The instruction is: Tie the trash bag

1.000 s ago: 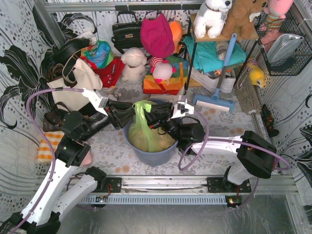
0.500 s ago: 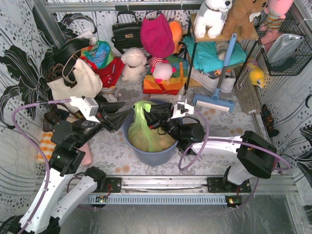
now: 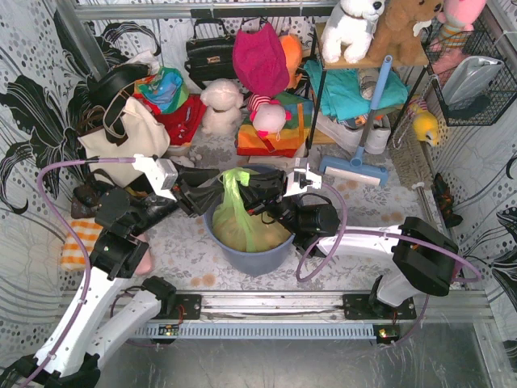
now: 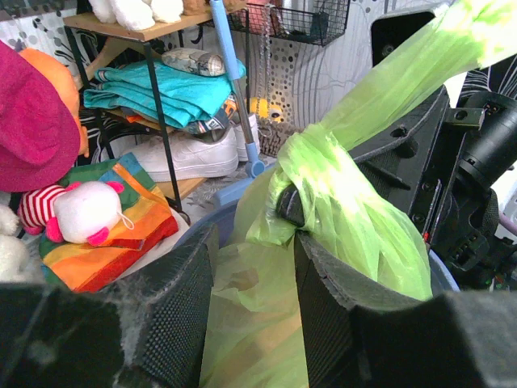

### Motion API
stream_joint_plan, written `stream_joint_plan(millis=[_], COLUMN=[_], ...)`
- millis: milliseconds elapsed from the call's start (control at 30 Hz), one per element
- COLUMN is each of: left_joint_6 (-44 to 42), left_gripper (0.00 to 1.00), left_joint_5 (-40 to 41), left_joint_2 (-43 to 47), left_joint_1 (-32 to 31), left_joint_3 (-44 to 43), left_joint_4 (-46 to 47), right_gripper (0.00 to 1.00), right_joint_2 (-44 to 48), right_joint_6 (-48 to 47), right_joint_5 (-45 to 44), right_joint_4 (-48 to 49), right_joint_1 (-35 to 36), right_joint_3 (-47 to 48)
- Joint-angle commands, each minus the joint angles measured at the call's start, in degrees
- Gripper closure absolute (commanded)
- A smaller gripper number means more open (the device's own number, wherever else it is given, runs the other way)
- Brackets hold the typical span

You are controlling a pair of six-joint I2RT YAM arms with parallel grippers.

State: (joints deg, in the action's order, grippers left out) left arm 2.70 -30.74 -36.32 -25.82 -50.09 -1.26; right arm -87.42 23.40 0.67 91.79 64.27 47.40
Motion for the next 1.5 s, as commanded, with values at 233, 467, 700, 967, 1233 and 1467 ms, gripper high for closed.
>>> stream_joint_plan(millis=[233,467,700,967,1233,1467], left_joint_6=[-1.0,-0.4,-0.1,0.8,0.2,0.2], left_gripper=[0.68,0.69,0.85,1.0,1.0,1.0], left_joint_5=[-3.9,-4.8,-6.3,-3.2,4.7,8.6], left_joint_2=[-1.4,-0.8,-1.3,-1.3,-0.6,-0.7], left_joint_1=[0.0,0.0,0.0,0.0,0.1,0.1], left_joint_3=[-0.5,-0.9,-1.3,-2.1,-3.0,-3.8], left_joint_4=[5.5,6.3,6.5,6.6,4.8,4.5], right_gripper=[1.0,1.0,1.0,1.0,0.82,0.78], right_joint_2=[-1.3,-1.9,-1.9,-0.7,3.4,9.1], right_joint_6=[2.5,2.9,2.7,2.8,3.0,4.1], right_joint_5=[1.6,1.6,0.9,0.1,-0.8,-2.7], right_joint_4=[5.3,5.3,5.2,4.4,1.1,-4.8], right_joint_1=[0.4,0.4,0.5,0.5,0.4,0.5], right_joint_3=[-0.8,-0.7,-0.9,-2.0,-5.1,-8.5])
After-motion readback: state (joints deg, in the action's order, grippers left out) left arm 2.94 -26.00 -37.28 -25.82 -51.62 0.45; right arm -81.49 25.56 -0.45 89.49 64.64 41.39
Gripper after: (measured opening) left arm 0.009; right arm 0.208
